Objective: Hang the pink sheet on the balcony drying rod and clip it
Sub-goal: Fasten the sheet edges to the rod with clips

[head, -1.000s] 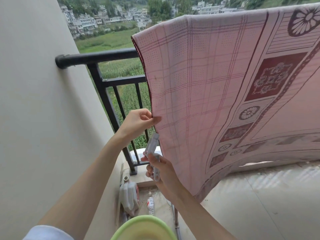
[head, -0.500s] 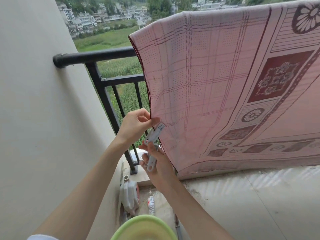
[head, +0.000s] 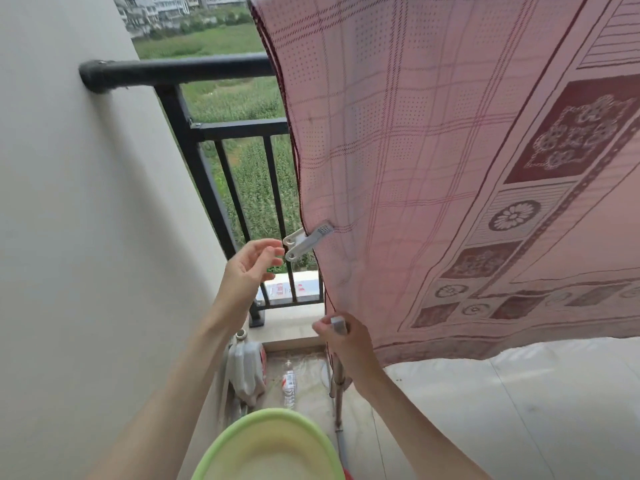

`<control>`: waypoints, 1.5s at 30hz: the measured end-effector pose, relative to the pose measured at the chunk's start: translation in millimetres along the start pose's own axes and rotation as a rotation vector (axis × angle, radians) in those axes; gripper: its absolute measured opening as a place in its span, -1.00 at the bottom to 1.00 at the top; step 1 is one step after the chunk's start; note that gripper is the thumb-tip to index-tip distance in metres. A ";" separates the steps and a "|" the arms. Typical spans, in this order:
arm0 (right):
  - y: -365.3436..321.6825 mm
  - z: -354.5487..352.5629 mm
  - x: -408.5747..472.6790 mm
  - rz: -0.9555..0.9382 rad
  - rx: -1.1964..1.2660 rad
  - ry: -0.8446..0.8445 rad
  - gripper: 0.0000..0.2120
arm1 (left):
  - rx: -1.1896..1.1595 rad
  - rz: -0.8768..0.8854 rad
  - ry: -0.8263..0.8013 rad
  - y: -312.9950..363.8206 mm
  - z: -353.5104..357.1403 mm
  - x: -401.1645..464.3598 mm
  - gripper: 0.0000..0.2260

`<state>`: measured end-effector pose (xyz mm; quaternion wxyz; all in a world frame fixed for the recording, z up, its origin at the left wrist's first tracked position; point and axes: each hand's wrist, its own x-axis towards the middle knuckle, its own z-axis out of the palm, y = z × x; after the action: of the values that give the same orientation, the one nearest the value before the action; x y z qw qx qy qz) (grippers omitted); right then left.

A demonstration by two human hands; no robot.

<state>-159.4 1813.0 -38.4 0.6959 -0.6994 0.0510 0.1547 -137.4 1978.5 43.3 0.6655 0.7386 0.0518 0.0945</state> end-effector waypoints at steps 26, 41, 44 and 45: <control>90.6 -72.8 86.4 -0.334 -0.791 0.487 -0.90 | 0.225 -0.042 -0.138 -173.1 67.5 -9.0 -0.84; 135.7 -110.2 92.1 -0.046 -0.749 0.706 -0.84 | 0.290 -0.090 0.050 -199.2 71.3 -20.0 -0.80; 155.0 -93.4 71.9 -0.166 -0.831 0.502 -0.83 | 0.370 -0.064 0.034 -202.0 72.4 -25.2 -0.83; 160.5 -82.7 63.9 -0.242 -0.862 0.415 -0.84 | 0.370 -0.059 0.029 -203.4 73.2 -27.0 -0.84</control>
<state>-132.9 1736.2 -211.9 0.3316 -0.9406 0.0382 -0.0626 -138.5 1923.9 -167.6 0.5200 0.8451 0.0993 0.0743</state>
